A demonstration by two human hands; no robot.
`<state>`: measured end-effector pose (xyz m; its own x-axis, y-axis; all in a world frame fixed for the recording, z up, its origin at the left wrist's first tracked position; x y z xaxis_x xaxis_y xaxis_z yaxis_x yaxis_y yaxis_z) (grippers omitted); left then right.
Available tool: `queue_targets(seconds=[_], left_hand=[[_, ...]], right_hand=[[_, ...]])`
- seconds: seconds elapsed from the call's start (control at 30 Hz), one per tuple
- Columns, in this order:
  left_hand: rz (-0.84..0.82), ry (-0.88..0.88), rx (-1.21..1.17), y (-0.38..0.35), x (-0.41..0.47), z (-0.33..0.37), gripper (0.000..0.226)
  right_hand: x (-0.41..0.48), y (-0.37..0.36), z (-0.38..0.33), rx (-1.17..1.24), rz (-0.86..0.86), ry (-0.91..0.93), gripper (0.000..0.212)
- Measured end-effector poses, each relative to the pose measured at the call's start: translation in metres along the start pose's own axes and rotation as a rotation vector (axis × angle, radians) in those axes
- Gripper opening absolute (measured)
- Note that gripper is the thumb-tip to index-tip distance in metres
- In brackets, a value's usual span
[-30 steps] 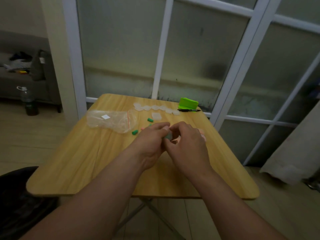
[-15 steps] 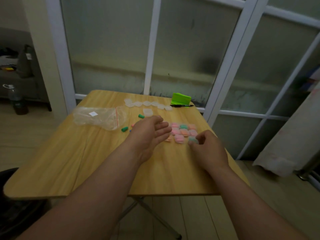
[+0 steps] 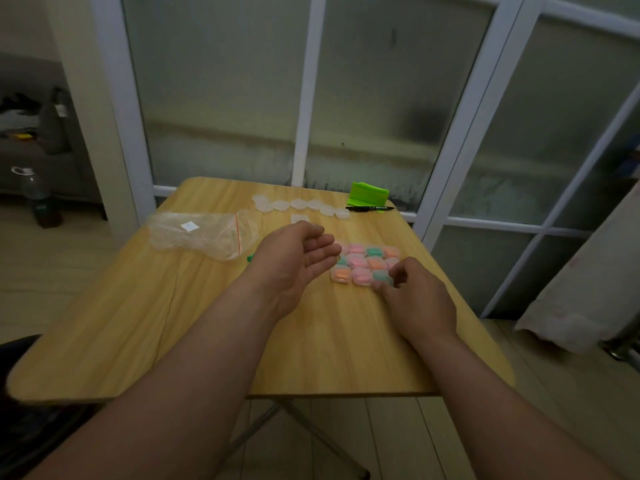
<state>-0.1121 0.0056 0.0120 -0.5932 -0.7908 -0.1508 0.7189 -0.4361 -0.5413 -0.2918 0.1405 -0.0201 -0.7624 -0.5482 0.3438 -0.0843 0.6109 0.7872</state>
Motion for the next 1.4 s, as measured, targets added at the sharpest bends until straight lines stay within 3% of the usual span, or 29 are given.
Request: queue_targets(seconds=[0.23, 0.5, 0.8, 1.07, 1.27, 1.4], left_hand=[[0.042, -0.025, -0.012, 0.012, 0.003, 0.012, 0.019], [0.186, -0.14, -0.007, 0.049, 0.012, 0.064, 0.018], [0.257, -0.355, 0.104, 0.068, 0.025, 0.117, 0.021], [0.26, -0.264, 0.1, 0.091, 0.065, 0.112, 0.018], [0.271, -0.241, 0.104, 0.106, 0.077, 0.106, 0.017], [0.268, -0.22, 0.1, 0.102, 0.075, 0.103, 0.019]], right_hand=[[-0.007, 0.006, -0.009, 0.032, 0.046, 0.061, 0.038], [0.001, 0.012, -0.034, 0.168, 0.09, 0.179, 0.011], [0.091, -0.043, -0.085, 0.015, -0.103, 0.287, 0.009], [0.192, -0.104, -0.119, -0.262, -0.24, 0.335, 0.038], [0.224, -0.143, -0.125, -0.451, -0.333, 0.282, 0.015], [0.217, -0.14, -0.13, -0.435, -0.302, 0.305, 0.023]])
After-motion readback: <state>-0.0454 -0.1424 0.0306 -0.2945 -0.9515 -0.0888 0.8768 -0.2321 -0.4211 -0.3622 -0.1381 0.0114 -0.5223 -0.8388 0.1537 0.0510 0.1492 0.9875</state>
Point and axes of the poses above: each hand's wrist, its own x-axis towards the middle knuckle, its own y-axis out of the back of the hand, z = x × y, the point moved 6 cm from there along x, towards the middle knuckle, and after that the axes turned 2 degrees about -y, right-handed, at the moved point
